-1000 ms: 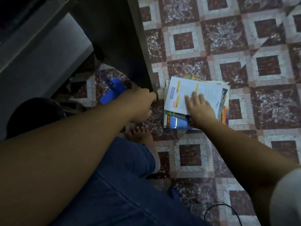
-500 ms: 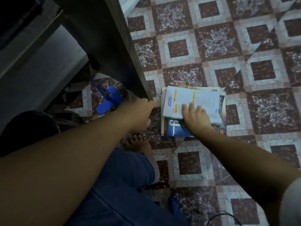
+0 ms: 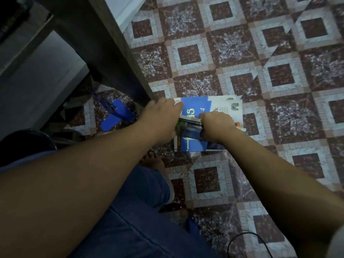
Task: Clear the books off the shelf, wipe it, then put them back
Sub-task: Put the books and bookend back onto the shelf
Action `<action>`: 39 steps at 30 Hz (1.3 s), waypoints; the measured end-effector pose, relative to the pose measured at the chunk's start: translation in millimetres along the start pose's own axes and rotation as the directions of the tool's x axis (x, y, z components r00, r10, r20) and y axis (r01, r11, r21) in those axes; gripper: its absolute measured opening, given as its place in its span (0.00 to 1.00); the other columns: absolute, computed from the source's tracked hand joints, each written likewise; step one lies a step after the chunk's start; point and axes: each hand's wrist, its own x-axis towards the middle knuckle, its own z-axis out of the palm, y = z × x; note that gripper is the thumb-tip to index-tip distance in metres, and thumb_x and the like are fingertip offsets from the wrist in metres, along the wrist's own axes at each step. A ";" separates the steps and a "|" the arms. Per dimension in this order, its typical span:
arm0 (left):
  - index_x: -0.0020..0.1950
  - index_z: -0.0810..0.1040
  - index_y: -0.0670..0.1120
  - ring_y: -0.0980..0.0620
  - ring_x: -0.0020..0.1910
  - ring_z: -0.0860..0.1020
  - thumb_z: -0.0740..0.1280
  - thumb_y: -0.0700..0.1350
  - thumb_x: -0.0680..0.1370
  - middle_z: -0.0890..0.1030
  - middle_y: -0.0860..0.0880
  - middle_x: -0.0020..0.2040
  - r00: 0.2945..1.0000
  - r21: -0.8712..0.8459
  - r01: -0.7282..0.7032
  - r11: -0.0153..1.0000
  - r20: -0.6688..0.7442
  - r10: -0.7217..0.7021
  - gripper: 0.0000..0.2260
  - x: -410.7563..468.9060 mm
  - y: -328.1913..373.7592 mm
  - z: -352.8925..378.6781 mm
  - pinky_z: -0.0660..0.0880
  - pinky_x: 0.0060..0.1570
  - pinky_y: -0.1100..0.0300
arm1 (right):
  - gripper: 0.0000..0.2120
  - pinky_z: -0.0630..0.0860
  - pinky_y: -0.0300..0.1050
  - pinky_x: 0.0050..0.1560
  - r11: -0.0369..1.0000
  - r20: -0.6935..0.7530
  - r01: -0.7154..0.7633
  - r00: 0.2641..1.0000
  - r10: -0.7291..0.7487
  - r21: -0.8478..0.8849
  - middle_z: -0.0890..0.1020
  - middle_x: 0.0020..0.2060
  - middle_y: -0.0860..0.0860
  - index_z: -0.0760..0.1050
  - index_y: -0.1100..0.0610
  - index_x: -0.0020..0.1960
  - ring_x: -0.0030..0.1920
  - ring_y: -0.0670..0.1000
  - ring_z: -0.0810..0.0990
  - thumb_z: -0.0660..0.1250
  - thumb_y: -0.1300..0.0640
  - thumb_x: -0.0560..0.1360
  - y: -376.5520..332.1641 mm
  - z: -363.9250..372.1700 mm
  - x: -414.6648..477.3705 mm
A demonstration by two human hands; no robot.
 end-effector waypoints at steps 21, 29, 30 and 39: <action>0.47 0.76 0.51 0.52 0.45 0.72 0.58 0.40 0.78 0.76 0.53 0.44 1.000 0.719 -0.016 0.695 0.021 0.001 0.09 10.2 -38.3 -15.2 0.66 0.50 0.59 | 0.23 0.63 0.44 0.33 0.990 -0.202 -0.142 0.970 0.137 -0.007 0.75 0.43 0.52 0.63 0.53 0.65 0.43 0.58 0.77 0.66 0.61 0.73 -13.6 16.8 -5.1; 0.51 0.74 0.48 0.50 0.48 0.72 0.56 0.39 0.79 0.76 0.50 0.48 0.997 0.748 -0.068 0.660 0.074 0.019 0.09 6.5 -35.8 -28.6 0.61 0.47 0.56 | 0.22 0.67 0.45 0.35 0.991 -0.106 -0.127 0.986 0.130 0.037 0.79 0.43 0.54 0.62 0.54 0.65 0.42 0.59 0.79 0.65 0.62 0.74 -7.5 10.5 -6.0; 0.52 0.75 0.48 0.49 0.49 0.72 0.57 0.39 0.79 0.76 0.50 0.49 0.998 0.719 -0.061 0.693 0.064 0.021 0.08 6.4 -34.7 -33.8 0.61 0.47 0.55 | 0.21 0.67 0.45 0.34 0.992 -0.110 -0.126 0.986 0.127 0.020 0.77 0.40 0.54 0.63 0.54 0.65 0.41 0.59 0.78 0.65 0.62 0.74 -9.7 6.5 -8.5; 0.62 0.72 0.50 0.48 0.49 0.76 0.71 0.54 0.73 0.77 0.49 0.54 0.979 -0.116 -0.012 0.993 0.200 0.035 0.20 -42.4 -33.7 -59.8 0.76 0.47 0.52 | 0.10 0.60 0.39 0.28 0.998 -0.405 0.058 0.912 -0.060 -0.015 0.67 0.27 0.48 0.72 0.47 0.50 0.29 0.56 0.70 0.70 0.54 0.71 -67.1 -63.0 -72.4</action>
